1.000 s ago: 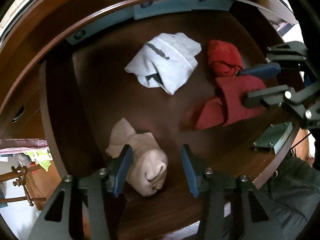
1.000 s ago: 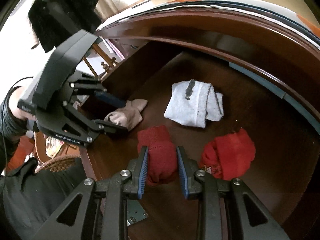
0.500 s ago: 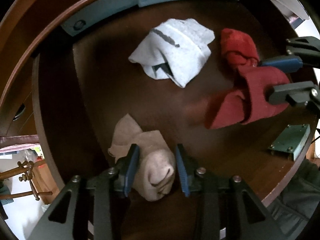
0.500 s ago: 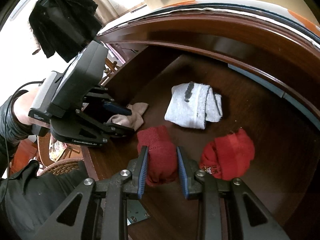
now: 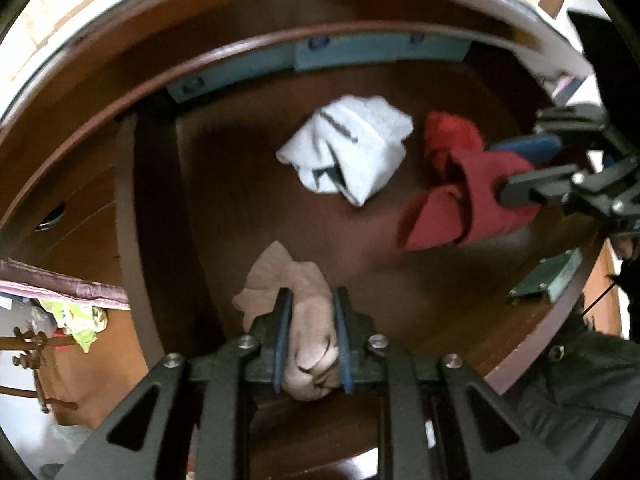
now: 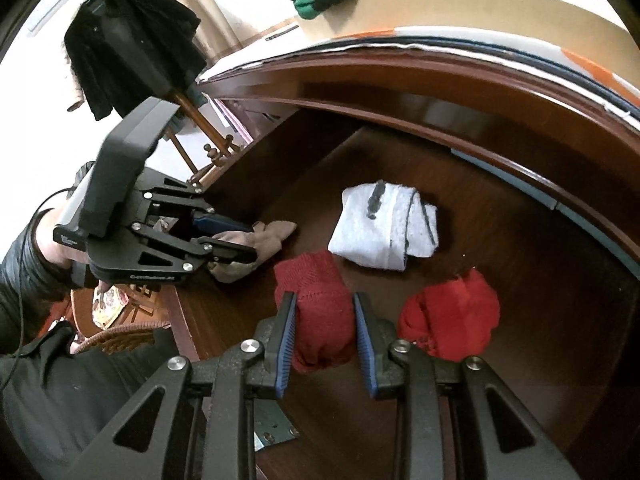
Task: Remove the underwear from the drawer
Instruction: 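Grasp beige sock with left tool while right tool grasps dark red garment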
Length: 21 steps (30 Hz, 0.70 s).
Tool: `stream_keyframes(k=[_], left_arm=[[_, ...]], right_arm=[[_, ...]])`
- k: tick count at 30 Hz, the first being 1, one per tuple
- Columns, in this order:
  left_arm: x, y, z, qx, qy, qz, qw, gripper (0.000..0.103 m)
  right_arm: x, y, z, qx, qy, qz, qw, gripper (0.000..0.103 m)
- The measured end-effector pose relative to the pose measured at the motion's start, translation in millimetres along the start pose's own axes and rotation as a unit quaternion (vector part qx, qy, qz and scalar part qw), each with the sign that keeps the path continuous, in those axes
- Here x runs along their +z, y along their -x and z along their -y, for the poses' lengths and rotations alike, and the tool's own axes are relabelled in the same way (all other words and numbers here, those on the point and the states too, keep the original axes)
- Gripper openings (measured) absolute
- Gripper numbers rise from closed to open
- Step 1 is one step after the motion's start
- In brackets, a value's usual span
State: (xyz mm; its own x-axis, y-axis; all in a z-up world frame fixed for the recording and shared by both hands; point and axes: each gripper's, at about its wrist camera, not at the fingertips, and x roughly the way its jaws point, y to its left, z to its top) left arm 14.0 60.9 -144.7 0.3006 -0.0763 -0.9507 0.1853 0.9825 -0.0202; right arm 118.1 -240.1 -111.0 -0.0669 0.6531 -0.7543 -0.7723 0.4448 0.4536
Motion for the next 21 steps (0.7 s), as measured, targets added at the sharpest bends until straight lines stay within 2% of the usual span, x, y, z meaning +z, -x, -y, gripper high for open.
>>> stream_keyframes(k=[8,21], left_arm=[[3,42,-5,-0.003,0.028,0.088,0.9957,0.018],[-3,56,8,0.005,0.04,0.156,0.987,0.018]], right_arm=[[-1,9,-4,-0.006,0.011,0.027,1.0,0.03],[-4,25,-7,-0.004,0.018,0.071,0.997,0.03]])
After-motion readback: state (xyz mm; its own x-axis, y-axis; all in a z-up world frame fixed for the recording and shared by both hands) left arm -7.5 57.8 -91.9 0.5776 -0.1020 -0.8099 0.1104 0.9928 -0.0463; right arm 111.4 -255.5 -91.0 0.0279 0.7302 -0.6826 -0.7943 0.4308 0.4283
